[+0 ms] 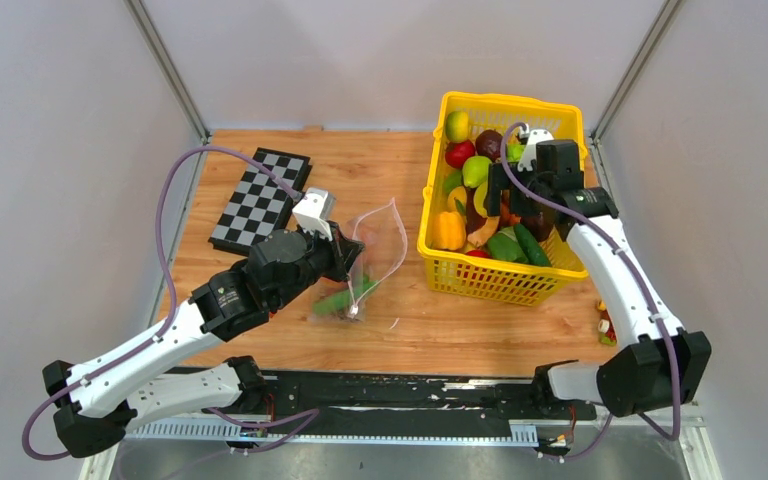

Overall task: Place the food in the zip-top bag and seal the zipper
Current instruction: Pick up the fake fruit from the bin.

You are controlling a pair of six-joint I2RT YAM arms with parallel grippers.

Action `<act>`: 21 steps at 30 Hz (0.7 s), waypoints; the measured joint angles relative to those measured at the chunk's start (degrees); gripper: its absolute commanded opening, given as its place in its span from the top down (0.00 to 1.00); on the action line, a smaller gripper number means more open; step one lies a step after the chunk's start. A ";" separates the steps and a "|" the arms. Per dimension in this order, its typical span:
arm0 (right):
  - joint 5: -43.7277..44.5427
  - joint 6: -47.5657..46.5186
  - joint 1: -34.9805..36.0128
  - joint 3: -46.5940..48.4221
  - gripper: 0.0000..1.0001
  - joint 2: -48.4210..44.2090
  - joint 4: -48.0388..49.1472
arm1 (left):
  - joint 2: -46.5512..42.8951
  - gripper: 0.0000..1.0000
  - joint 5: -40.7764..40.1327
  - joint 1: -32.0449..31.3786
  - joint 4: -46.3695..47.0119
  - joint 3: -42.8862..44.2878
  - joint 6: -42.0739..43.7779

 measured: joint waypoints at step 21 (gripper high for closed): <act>3.65 18.58 -0.17 16.96 0.32 32.83 13.66 | -1.16 1.00 -0.13 0.00 -1.01 0.00 -0.15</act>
